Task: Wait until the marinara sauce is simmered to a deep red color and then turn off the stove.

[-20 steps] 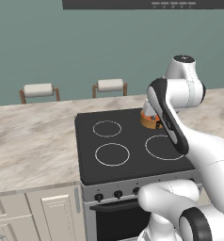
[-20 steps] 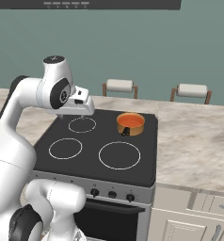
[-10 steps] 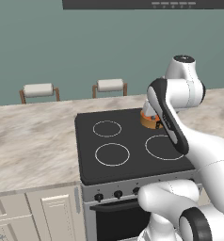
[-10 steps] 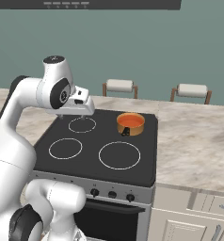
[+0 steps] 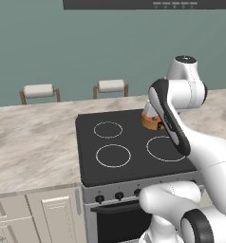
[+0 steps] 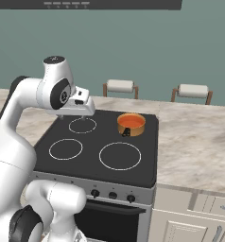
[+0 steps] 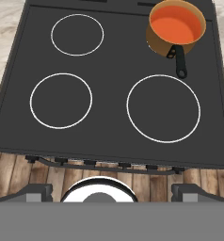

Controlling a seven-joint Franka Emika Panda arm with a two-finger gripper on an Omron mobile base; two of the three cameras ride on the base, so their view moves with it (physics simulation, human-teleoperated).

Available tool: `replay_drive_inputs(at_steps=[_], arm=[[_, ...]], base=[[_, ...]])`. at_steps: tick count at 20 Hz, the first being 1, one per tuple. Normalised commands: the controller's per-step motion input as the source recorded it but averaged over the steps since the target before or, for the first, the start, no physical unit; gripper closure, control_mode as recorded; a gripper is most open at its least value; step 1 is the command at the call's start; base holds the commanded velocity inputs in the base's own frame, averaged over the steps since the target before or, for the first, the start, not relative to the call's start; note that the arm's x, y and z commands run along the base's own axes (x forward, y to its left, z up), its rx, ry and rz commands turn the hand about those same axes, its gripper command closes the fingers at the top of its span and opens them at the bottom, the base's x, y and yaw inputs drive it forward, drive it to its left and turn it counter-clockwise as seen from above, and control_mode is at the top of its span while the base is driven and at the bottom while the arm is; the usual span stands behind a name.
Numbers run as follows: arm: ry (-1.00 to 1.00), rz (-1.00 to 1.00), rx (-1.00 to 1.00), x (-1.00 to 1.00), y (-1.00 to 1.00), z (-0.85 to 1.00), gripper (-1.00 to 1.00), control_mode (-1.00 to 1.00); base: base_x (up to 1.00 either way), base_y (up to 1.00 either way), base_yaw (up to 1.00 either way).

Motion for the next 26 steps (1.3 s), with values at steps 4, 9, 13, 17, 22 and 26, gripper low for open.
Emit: replay_drive_inputs(at_steps=[4, 9, 13, 17, 22, 26], arm=[[0.00, 0.00, 0.00, 0.00, 0.00, 0.00, -1.00, -1.00], [0.00, 0.00, 0.00, 0.00, 0.00, 0.00, -1.00, -1.00], [0.00, 0.00, 0.00, 0.00, 0.00, 0.00, -1.00, -1.00], [0.00, 0.00, 0.00, 0.00, 0.00, 0.00, -1.00, -1.00], [0.00, 0.00, 0.00, 0.00, 0.00, 0.00, -1.00, -1.00], [0.00, 0.00, 0.00, 0.00, 0.00, 0.00, -1.00, -1.00]], base=[[0.00, 0.00, 0.00], [0.00, 0.00, 0.00], [0.00, 0.00, 0.00], [0.00, 0.00, 0.00], [0.00, 0.00, 0.00], [0.00, 0.00, 0.00]])
